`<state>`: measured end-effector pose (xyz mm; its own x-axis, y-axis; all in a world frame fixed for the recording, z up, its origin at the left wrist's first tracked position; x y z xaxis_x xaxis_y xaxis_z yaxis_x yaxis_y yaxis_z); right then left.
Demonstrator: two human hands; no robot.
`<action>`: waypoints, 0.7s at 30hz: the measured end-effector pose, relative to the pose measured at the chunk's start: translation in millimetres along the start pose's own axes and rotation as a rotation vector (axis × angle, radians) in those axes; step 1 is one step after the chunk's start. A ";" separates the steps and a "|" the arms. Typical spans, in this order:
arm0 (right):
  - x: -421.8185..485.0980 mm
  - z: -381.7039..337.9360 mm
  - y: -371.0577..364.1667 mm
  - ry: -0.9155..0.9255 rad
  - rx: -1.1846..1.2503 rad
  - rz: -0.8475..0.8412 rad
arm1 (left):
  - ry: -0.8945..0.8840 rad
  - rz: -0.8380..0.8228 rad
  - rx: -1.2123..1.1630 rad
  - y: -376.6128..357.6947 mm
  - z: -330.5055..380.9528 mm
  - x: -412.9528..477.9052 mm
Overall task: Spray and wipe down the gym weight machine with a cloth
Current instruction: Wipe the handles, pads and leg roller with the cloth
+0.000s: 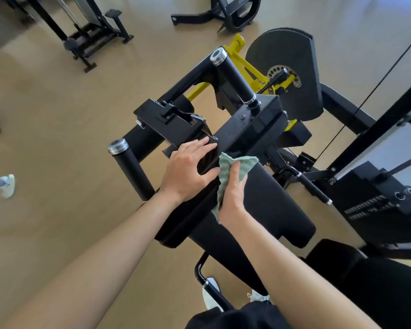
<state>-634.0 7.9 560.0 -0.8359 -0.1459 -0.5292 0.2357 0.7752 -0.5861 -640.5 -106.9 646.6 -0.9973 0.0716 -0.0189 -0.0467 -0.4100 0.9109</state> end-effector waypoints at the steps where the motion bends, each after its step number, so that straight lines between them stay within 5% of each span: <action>1: -5.8 8.4 0.3 -0.050 0.037 -0.021 | 0.002 0.002 -0.003 0.3 0.0 0.0; 6: 1.2 7.7 8.3 -0.157 0.137 -0.088 | 0.011 0.000 -0.034 -0.8 -2.2 -0.8; 14: 68.6 -91.4 8.4 -0.106 -0.084 0.223 | 0.014 0.013 -0.069 -2.0 -3.8 -1.9; 21: 107.4 -151.5 18.7 0.008 -0.138 0.283 | 0.000 0.029 -0.060 -1.5 -3.7 -0.8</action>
<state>-794.5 99.8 585.2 -0.7505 0.0923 -0.6544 0.3907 0.8606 -0.3267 -639.9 -109.7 643.7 -0.9982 0.0588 0.0068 -0.0214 -0.4660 0.8845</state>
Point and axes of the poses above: each hand's wrist, its own x-axis towards the middle knuckle, its own y-axis out of the back of the hand, z = x × y, the point moved 1 cm from there along x, towards the middle knuckle, and after that the axes turned 6 degrees about -z, right-handed, at the moved point
